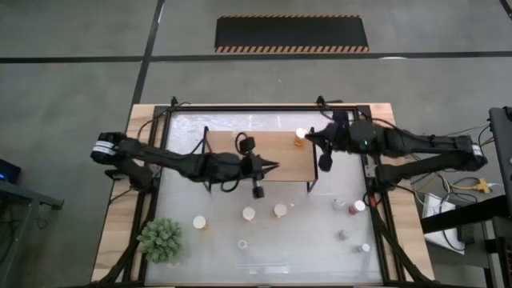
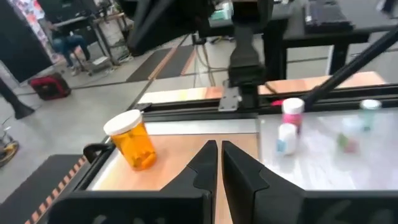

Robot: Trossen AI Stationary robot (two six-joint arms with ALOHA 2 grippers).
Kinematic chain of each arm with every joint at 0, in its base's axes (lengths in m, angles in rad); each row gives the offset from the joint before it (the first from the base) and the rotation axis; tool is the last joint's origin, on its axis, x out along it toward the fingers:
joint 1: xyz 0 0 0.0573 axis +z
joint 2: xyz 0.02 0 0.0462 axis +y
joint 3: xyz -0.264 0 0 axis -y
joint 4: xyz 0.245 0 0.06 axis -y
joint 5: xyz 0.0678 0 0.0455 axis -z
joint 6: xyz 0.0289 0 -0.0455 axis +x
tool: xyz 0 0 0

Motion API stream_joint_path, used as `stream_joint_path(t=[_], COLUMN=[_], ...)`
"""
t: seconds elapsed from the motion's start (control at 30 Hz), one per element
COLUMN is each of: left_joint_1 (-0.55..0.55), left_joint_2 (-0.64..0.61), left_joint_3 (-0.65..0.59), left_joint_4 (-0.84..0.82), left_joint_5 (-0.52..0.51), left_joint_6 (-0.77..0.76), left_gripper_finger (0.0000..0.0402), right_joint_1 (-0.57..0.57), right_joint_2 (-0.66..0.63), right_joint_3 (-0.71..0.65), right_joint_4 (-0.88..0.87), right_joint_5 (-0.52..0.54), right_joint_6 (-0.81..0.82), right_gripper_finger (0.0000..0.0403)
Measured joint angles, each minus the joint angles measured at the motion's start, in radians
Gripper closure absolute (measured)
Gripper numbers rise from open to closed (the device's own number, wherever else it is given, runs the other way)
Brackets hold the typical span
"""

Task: Pick and place medicine bottles onto shelf by color
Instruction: Put the orange pill bottle on the shelf

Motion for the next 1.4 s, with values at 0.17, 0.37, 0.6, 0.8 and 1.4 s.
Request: stream_joint_path(t=[0.17,0.37,0.6,0.8,1.4], left_joint_1=[0.059,0.113,0.154,0.181,0.195], left_joint_2=[0.081,0.173,0.243,0.287,0.296], left_joint_3=[0.030,0.074,0.114,0.142,0.136], left_joint_4=[0.062,0.097,0.099,0.105,0.150], left_joint_5=[0.004,0.022,0.026,0.026,0.025], left_joint_6=[0.006,0.005,0.005,0.005,0.003], left_gripper_finger=[0.0396,0.0396,0.0396,0.0396,0.0396], right_joint_1=[-0.193,-0.308,-0.328,-0.328,-0.326], right_joint_2=[0.020,0.043,0.051,0.093,0.126], right_joint_3=[-0.025,-0.090,-0.134,-0.147,-0.139], right_joint_4=[0.002,0.087,0.158,0.192,0.229], right_joint_5=[-0.122,-0.249,-0.271,-0.272,-0.320], right_joint_6=[-0.006,-0.009,0.002,0.004,0.029], right_gripper_finger=[0.0394,0.0394,0.0394,0.0394,0.0394])
